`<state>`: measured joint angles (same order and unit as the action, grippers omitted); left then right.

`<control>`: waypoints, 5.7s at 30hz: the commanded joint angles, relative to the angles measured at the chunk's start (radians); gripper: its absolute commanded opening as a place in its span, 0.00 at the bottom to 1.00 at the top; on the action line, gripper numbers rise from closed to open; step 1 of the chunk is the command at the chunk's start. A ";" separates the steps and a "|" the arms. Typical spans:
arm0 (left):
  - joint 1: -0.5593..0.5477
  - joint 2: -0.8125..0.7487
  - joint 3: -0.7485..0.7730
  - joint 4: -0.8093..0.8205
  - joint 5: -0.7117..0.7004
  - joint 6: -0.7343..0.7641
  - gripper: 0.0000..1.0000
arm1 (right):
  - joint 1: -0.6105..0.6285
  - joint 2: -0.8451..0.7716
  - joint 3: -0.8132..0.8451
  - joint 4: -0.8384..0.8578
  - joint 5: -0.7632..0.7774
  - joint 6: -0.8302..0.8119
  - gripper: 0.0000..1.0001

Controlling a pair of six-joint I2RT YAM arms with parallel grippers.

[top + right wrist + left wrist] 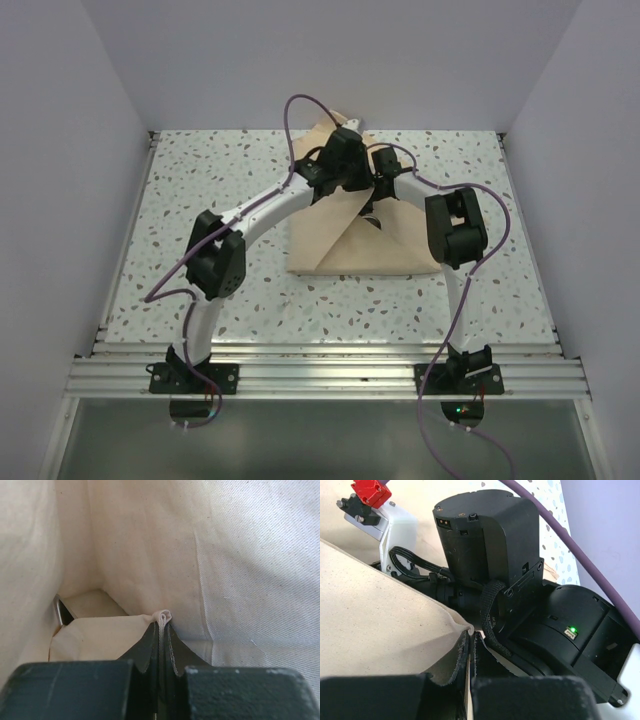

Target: Prepare the surgical pack

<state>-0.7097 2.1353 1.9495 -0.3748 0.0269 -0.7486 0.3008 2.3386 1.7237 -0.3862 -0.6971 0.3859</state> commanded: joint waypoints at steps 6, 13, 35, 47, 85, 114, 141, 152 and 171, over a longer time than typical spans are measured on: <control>-0.014 -0.009 0.074 0.142 0.030 -0.018 0.00 | 0.009 0.051 -0.009 -0.020 0.036 0.004 0.01; -0.005 -0.044 0.091 0.123 0.019 0.000 0.00 | 0.001 0.045 0.005 -0.014 0.028 0.033 0.11; 0.032 -0.149 -0.092 0.168 0.011 0.038 0.00 | -0.080 0.010 0.226 -0.032 0.065 0.197 0.69; 0.016 -0.072 -0.132 0.244 0.050 0.012 0.00 | -0.219 -0.202 0.087 -0.154 0.321 0.203 0.70; -0.014 0.155 -0.153 0.450 0.134 0.038 0.32 | -0.542 -0.506 -0.217 -0.479 0.794 0.148 0.66; 0.216 -0.414 -0.549 -0.084 -0.071 0.333 0.52 | -0.566 -0.358 -0.237 -0.372 0.777 0.163 0.57; 0.216 -0.289 -0.684 -0.042 -0.032 0.377 0.44 | -0.560 -0.311 -0.231 -0.401 0.831 0.122 0.55; 0.208 -0.229 -0.667 -0.052 -0.038 0.377 0.15 | -0.560 -0.298 -0.245 -0.385 0.821 0.120 0.47; 0.207 -0.229 -0.659 -0.078 -0.073 0.379 0.00 | -0.601 -0.300 -0.190 -0.352 0.866 0.105 0.64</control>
<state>-0.5014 1.8755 1.2793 -0.4248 0.0067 -0.4076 -0.2680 2.0407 1.4902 -0.7757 0.1230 0.4892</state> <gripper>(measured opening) 0.190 0.644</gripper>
